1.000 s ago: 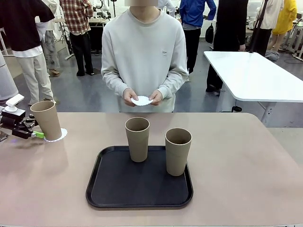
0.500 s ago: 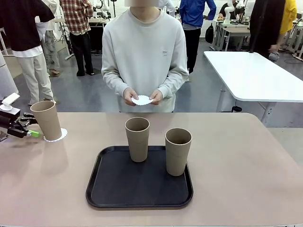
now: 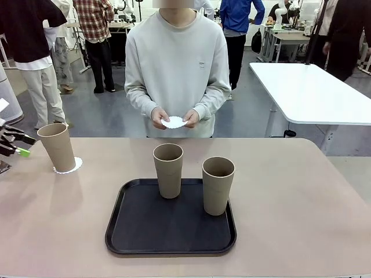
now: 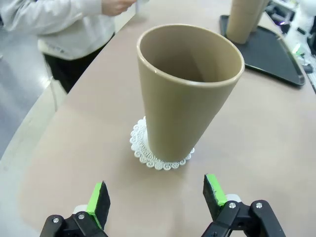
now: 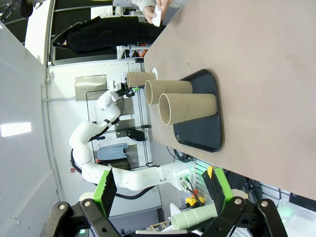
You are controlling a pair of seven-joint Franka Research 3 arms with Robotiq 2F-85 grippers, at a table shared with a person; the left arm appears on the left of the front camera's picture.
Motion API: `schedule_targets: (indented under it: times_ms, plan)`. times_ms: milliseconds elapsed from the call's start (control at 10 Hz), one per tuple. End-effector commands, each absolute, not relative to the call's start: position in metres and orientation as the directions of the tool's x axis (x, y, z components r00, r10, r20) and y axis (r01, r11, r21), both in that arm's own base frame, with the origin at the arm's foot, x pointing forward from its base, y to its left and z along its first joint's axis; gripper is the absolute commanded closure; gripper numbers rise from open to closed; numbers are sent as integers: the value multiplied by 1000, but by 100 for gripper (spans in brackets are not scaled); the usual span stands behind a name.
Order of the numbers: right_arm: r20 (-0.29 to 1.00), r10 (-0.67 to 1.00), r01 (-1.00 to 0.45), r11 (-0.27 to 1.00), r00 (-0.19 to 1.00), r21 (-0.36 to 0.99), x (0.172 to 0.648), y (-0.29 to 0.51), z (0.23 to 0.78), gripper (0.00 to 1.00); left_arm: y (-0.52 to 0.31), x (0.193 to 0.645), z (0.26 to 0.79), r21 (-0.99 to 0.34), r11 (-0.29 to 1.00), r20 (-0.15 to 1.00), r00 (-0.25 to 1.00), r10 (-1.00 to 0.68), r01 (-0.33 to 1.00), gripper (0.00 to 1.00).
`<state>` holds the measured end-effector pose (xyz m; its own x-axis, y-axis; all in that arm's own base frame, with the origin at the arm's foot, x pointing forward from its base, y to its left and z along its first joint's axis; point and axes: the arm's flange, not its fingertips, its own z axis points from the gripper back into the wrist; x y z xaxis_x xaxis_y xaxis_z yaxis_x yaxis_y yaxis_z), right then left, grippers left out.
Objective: Place coasters on the table and set cups on them.
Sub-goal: Pick up one Reusable plastic cup and place it on a coaster set by the human.
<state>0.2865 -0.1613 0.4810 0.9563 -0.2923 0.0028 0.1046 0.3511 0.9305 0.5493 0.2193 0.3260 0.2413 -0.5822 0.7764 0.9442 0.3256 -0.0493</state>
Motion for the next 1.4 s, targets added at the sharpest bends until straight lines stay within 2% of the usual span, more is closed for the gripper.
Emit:
schedule_targets:
  times_ms: [0,100,200,300,700,1100,1300]
  plan:
    - [22,-293,80,330,956,941,289,-162,482,0,204,519,373,-97,469,703,394,-593,878,0]
    - [22,-293,80,330,956,941,289,-162,482,0,194,509,395,-99,574,690,472,-549,813,0]
    - [22,-293,80,330,956,941,289,-162,482,0,181,499,413,-96,626,641,529,-556,774,0]
    - [22,-293,80,330,956,941,289,-162,482,0,170,490,434,-57,607,605,511,-610,793,0]
    - [22,-293,80,330,956,941,289,-162,482,0,119,454,515,-33,628,400,586,-705,778,0]
    - [22,-293,80,330,956,941,289,-162,482,0,75,428,537,-82,657,264,652,-711,750,0]
    - [22,-293,80,330,956,941,289,-162,482,0,67,429,534,-98,683,284,678,-678,724,0]
